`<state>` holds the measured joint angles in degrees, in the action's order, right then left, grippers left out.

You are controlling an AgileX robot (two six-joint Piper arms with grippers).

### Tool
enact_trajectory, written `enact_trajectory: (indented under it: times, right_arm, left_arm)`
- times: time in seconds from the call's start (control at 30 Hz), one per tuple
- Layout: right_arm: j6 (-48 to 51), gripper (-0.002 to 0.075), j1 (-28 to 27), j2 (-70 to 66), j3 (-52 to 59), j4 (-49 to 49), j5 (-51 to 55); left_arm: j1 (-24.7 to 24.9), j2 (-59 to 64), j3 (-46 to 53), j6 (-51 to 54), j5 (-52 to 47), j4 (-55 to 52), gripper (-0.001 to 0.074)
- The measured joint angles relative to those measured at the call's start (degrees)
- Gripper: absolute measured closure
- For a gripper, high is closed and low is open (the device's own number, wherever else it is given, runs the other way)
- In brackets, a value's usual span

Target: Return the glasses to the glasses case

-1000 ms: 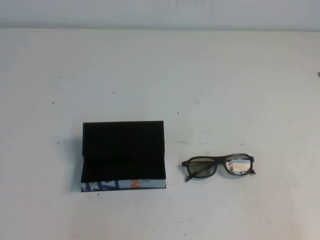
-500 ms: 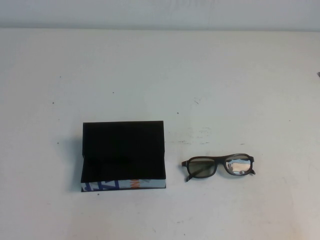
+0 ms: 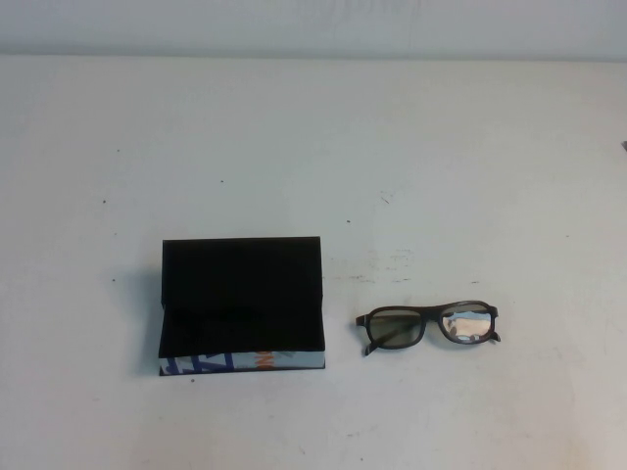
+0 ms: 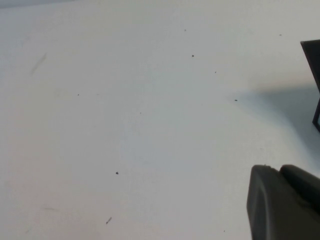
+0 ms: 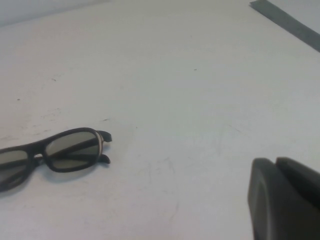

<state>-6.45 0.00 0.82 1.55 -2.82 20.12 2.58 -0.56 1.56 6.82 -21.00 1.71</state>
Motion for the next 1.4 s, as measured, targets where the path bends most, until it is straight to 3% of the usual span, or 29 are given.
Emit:
enact_trajectory:
  times: [0.57,0.77,1.03,1.23,1.4]
  right_arm:
    - [0.0,0.0738,-0.01,0.0,0.0,-37.9,-16.66]
    - [4.72,0.0738,-0.01,-1.54,-8.42,-38.84,0.91]
    - [16.98,0.0739,-0.01,-23.58,-27.32,-37.23,27.63]
    - [26.57,0.0739,0.0,-38.58,-35.81,-36.53,36.6]
    - [32.29,0.0739,1.54,-48.53,-40.03,-36.54,38.0]
  left_arm:
    - [0.0,0.0,0.0,0.0,0.0,0.0,0.0735]
    - [0.0,0.0,0.0,0.0,-0.1,0.0,0.0735]
    - [0.0,0.0,0.0,0.0,-0.1,0.0,0.0735]
    - [0.0,0.0,0.0,0.0,-0.1,0.0,0.0735]
    - [0.0,0.0,0.0,0.0,-0.1,0.0,0.0735]
